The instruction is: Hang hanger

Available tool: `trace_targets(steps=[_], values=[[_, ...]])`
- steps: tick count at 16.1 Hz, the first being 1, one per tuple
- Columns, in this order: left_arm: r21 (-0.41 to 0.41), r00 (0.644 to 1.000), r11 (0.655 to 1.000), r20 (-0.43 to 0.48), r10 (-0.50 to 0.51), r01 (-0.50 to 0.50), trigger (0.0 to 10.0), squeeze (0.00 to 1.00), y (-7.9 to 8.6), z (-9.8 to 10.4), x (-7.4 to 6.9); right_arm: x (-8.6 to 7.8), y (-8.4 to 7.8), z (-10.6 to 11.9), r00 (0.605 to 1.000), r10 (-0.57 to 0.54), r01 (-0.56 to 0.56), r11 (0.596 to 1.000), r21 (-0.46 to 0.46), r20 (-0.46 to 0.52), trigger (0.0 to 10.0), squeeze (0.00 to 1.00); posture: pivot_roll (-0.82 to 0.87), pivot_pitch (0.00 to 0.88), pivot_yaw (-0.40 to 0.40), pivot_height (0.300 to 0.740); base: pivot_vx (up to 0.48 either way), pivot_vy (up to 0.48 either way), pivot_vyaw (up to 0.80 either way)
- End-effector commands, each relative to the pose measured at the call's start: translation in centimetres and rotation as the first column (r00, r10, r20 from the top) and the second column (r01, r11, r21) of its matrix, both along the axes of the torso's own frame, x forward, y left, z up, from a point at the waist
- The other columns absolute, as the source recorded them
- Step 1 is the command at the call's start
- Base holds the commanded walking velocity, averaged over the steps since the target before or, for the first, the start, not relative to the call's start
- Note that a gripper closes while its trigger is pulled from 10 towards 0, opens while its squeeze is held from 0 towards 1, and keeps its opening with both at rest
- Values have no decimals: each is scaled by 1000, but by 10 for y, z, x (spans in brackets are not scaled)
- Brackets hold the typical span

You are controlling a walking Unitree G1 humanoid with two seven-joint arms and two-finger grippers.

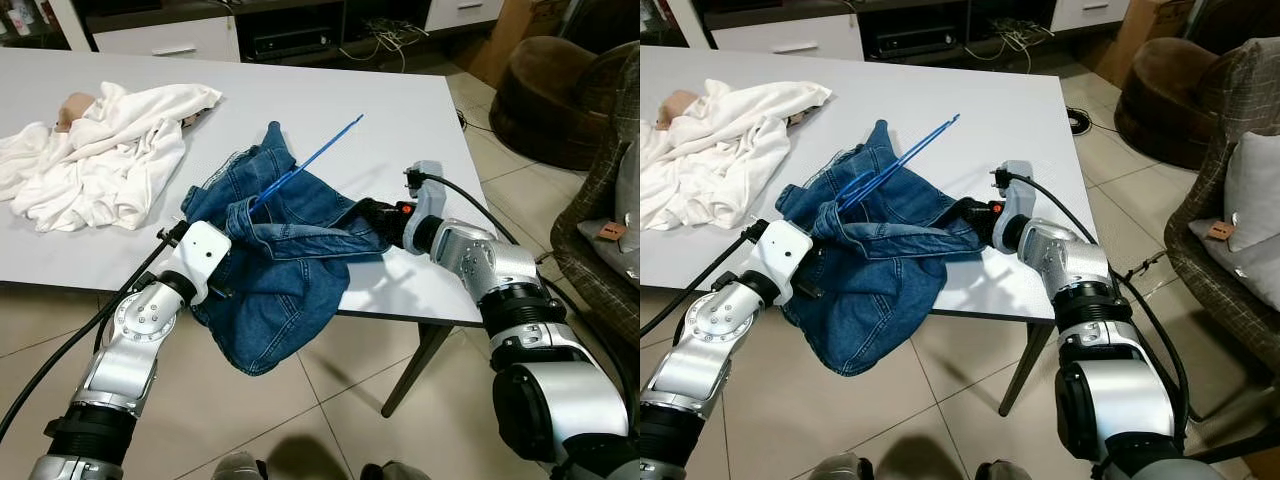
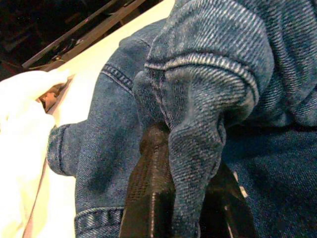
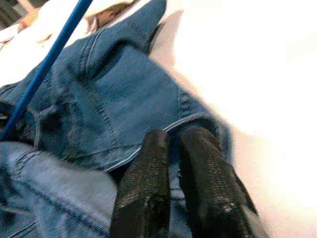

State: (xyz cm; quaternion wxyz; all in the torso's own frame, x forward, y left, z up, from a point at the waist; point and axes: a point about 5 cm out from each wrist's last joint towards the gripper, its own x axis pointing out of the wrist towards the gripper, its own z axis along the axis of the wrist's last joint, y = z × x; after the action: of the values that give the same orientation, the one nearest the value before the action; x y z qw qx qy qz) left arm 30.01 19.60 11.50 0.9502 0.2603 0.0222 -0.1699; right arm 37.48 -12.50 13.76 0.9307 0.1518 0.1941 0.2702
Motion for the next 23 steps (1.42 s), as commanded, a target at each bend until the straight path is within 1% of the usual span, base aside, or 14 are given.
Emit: trace_targets(steps=[1,2,3,4,7,8,9,14,15,16,19,21,22,23], values=[[5,1000,1000,11,-6,6,10000,0,-1,1,0,6,-11,9,997,-64,66,997,-32,53,6941,0,-6,38,-19,740,0,0,0],[6,1000,1000,10,-5,5,10000,0,-1,1,0,8,-15,9,993,-89,93,994,-50,76,10000,0,-5,38,-19,740,0,0,0],[5,1000,1000,12,-5,5,10000,0,-1,1,1,9,-19,7,989,-97,109,988,-109,113,10000,851,-3,36,-20,740,0,0,0],[5,1000,1000,13,-5,4,10000,0,-1,1,1,9,-21,5,987,-100,117,984,-134,125,10000,1000,-3,36,-20,740,0,0,0],[5,1000,1000,18,-3,3,10000,0,-1,3,1,4,-20,-4,985,-9,49,971,-232,171,10000,1000,0,34,-20,740,0,0,0],[7,1000,1000,17,-2,2,10000,0,0,3,1,3,-19,-8,982,16,31,968,-249,186,10000,1000,0,34,-20,740,0,0,0],[7,1000,1000,17,-3,3,10000,0,0,3,1,2,-16,-8,981,40,4,974,-225,191,10000,1000,0,34,-20,740,0,0,0],[5,1000,1000,21,-2,2,10000,0,0,4,1,4,-11,-15,978,58,6,953,-304,199,10000,1000,8,35,-22,740,0,0,0],[5,1000,1000,20,1,-1,10000,0,0,3,0,4,-9,-18,978,71,-2,942,-335,196,10000,0,8,35,-22,740,0,0,0],[5,1000,1000,20,1,-1,10000,0,0,3,0,4,-9,-18,978,71,-2,942,-335,196,10000,0,8,35,-22,740,0,0,0],[2,1000,1000,18,7,-7,10000,0,1,2,-1,-2,7,-30,985,119,-80,956,-283,127,10000,0,12,38,-26,740,0,0,0],[1,1000,1000,18,3,-3,10000,0,-1,2,0,-8,28,-36,981,174,-153,965,-213,82,10000,0,10,38,-25,740,0,0,0],[0,1000,1000,20,1,-1,10000,0,-1,3,1,-8,36,-35,981,177,-164,975,-152,75,4078,0,9,38,-24,740,0,0,0],[0,1000,1000,20,0,0,10000,0,-1,3,1,-8,38,-34,982,174,-164,978,-130,72,4078,0,9,38,-24,740,0,0,0]])
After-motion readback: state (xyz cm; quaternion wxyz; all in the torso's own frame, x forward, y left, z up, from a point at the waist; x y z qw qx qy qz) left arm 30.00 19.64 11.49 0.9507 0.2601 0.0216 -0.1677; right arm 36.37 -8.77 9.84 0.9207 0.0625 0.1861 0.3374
